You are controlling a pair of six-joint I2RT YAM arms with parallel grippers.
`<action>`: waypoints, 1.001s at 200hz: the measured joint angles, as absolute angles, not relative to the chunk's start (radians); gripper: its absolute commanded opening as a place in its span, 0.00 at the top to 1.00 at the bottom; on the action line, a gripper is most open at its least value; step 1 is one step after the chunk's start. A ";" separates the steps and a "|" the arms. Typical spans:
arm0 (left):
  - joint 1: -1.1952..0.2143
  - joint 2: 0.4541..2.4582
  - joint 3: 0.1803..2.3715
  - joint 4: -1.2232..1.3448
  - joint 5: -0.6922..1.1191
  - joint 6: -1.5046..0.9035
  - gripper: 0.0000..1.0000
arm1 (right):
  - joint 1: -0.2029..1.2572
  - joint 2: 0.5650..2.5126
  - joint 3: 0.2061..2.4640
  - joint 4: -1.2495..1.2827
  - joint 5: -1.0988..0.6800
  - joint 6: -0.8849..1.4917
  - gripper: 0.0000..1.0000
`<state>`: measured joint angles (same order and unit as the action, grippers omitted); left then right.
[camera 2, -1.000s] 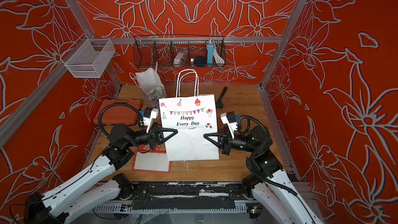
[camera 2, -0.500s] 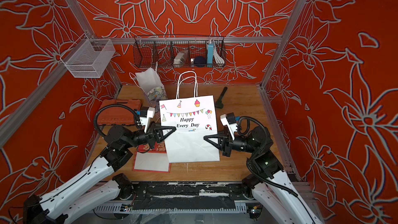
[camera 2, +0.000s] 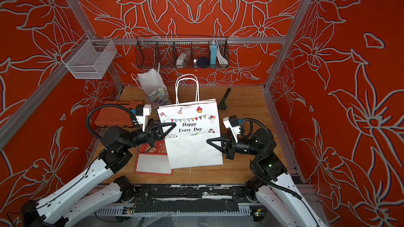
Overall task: Put away the paper bag
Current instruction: Press the paper bag.
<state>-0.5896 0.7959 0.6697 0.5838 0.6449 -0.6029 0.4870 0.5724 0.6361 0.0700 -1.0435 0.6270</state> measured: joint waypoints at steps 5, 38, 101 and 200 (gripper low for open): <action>-0.590 0.797 0.671 0.584 0.645 -0.603 1.00 | 0.487 0.571 0.636 0.072 -1.044 0.627 1.00; -0.588 0.807 0.690 0.589 0.615 -0.607 0.62 | 0.487 0.567 0.624 0.061 -1.060 0.627 1.00; -0.588 0.805 0.711 0.621 0.569 -0.608 0.94 | 0.487 0.567 0.612 0.037 -1.075 0.627 1.00; -0.589 0.685 0.630 0.425 0.328 -0.527 0.01 | 0.599 0.559 0.487 0.061 -0.936 0.650 1.00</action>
<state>-0.5888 0.6846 0.6304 0.4248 0.3283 -0.5274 0.5995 0.5594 0.4866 0.0608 -0.9360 0.6502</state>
